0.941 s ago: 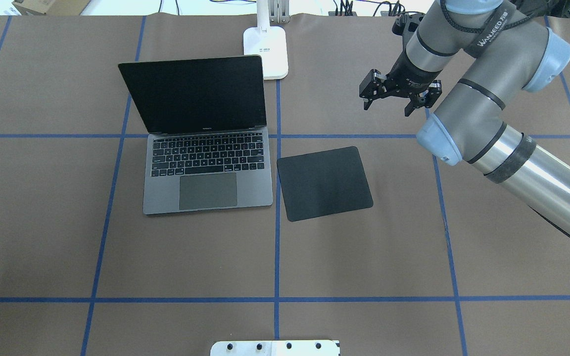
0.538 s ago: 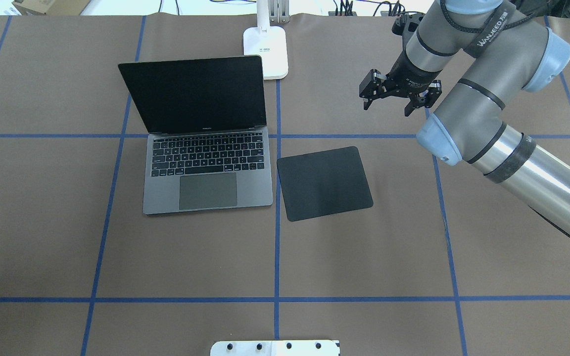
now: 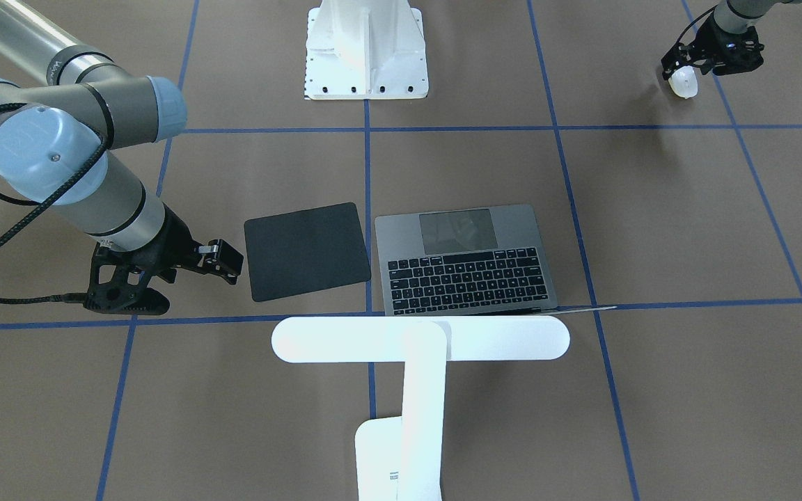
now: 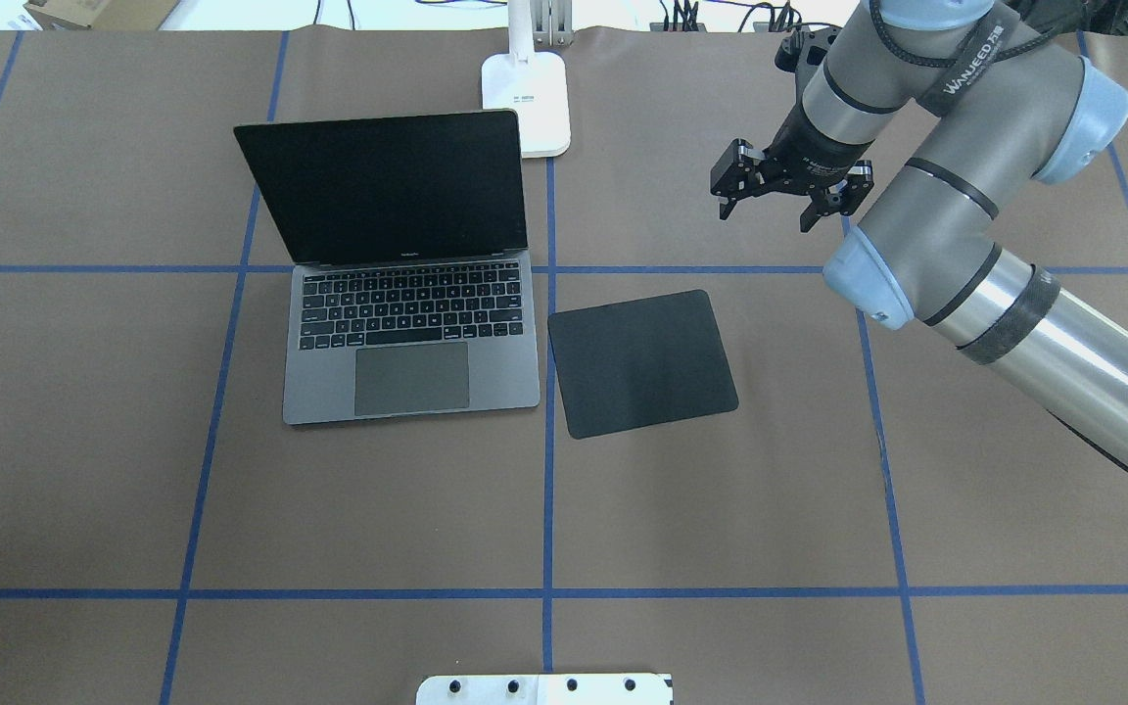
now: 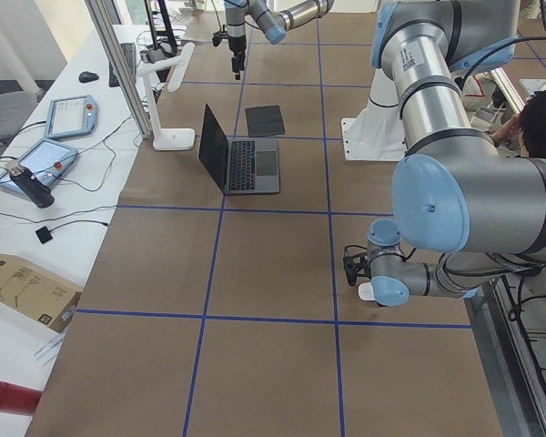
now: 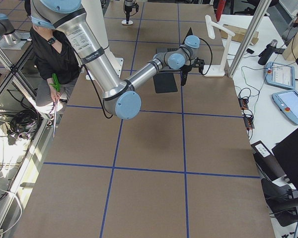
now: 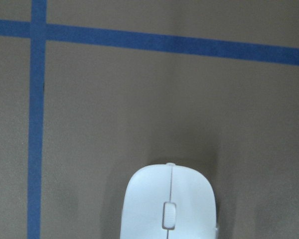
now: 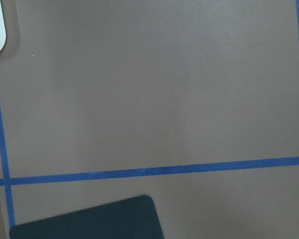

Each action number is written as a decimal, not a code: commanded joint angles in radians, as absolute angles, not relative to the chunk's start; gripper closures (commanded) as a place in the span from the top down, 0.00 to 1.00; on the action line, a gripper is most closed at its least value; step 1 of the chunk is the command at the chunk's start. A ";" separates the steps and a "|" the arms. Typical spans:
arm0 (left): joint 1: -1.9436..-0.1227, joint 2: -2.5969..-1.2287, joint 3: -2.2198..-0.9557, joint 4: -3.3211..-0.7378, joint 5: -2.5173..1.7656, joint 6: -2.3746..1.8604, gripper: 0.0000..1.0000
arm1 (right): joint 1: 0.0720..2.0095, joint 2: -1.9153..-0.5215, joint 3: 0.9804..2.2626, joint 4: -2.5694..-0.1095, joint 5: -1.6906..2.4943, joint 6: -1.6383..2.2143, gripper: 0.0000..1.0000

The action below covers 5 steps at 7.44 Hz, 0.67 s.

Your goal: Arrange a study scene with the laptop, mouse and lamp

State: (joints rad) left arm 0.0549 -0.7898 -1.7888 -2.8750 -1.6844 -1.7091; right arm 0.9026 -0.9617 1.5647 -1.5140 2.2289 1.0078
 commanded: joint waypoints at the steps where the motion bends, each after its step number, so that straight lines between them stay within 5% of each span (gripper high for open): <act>1: 0.058 -0.792 -1.786 -2.876 -1.684 -1.710 0.93 | 0.900 -0.962 1.565 -1.514 2.229 1.008 0.99; 5: 0.072 -0.795 -1.786 -2.875 -1.684 -1.712 0.64 | 0.902 -0.977 1.585 -1.514 2.229 1.008 0.99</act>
